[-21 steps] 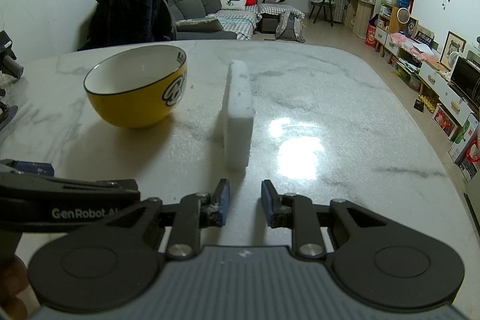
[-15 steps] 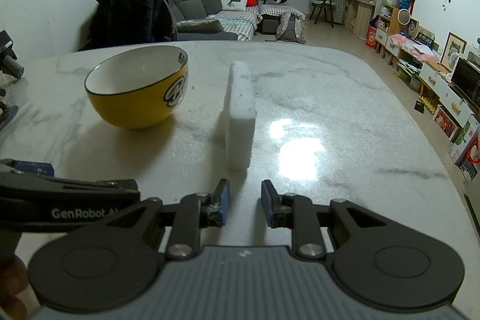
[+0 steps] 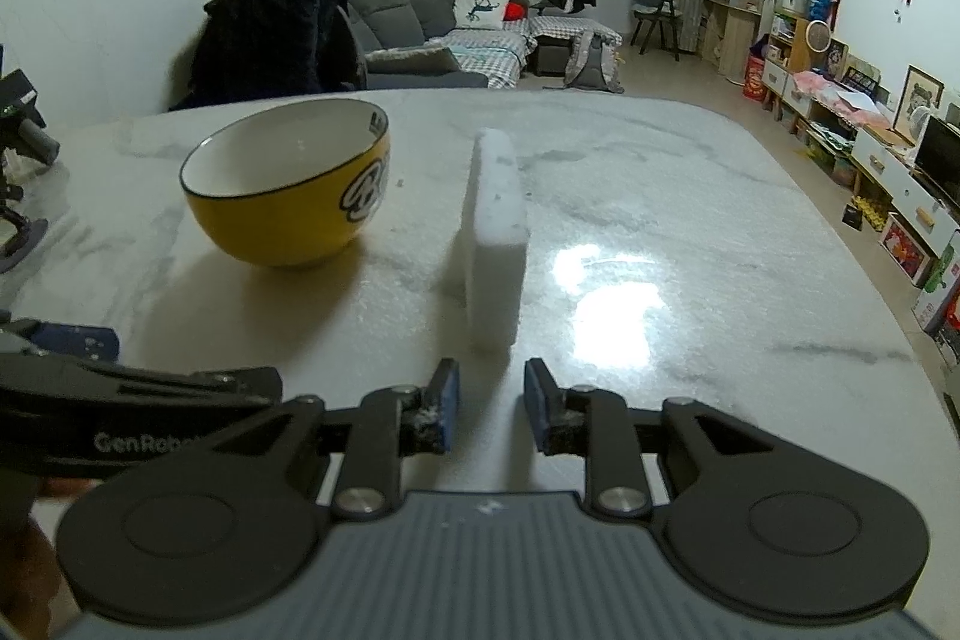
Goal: Clean bowl
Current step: 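Move both tools toward the yellow bowl and white sponge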
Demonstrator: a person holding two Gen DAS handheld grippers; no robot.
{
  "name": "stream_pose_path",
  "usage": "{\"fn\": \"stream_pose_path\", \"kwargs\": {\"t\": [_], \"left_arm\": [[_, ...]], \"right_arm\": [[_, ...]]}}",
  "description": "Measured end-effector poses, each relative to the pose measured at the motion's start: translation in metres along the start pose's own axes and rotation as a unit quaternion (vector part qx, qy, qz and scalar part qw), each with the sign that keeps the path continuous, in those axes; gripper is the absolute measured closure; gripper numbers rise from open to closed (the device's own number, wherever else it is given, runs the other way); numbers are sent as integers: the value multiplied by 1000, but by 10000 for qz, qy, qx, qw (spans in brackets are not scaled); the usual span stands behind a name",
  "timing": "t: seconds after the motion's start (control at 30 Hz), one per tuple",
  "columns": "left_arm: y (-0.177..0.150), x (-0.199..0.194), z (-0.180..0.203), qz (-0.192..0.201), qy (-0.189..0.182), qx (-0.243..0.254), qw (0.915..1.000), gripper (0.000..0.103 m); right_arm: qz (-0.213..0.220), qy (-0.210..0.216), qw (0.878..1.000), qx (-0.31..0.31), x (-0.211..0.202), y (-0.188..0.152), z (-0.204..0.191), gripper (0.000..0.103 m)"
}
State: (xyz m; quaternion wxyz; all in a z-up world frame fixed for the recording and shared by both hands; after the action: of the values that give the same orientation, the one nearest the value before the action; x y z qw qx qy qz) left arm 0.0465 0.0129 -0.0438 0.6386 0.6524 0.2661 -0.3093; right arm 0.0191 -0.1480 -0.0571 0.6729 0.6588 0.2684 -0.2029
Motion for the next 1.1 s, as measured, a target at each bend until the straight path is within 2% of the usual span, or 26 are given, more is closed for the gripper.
{"fn": "stream_pose_path", "kwargs": {"t": [0.2, 0.5, 0.97, 1.1], "left_arm": [[-5, 1, -10, 449, -321, 272, 9981, 0], [-10, 2, -12, 725, -464, 375, 9956, 0], [-16, -6, -14, 723, -648, 465, 9942, 1], [-9, -11, -31, 856, -822, 16, 9929, 1]], "right_arm": [[134, 231, 9996, 117, 3, 5, -2, 74], [259, 278, 9991, 173, 15, 12, -1, 75], [356, 253, 9989, 168, 29, 20, 5, 75], [443, 395, 9979, 260, 29, 22, 9, 75]]}}
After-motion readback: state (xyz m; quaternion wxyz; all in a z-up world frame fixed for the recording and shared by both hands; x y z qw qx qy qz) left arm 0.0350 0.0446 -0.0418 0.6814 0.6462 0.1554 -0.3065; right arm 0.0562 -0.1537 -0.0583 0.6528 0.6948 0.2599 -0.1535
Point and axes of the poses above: each gripper's, at about its wrist camera, not at the fingertips, and x roughly the way its jaws point, z to its right, y to its top, the point moved 6 cm from there along x, roughly the way its jaws point, and after that the axes turned 2 degrees about -x, right-handed, at the moved point
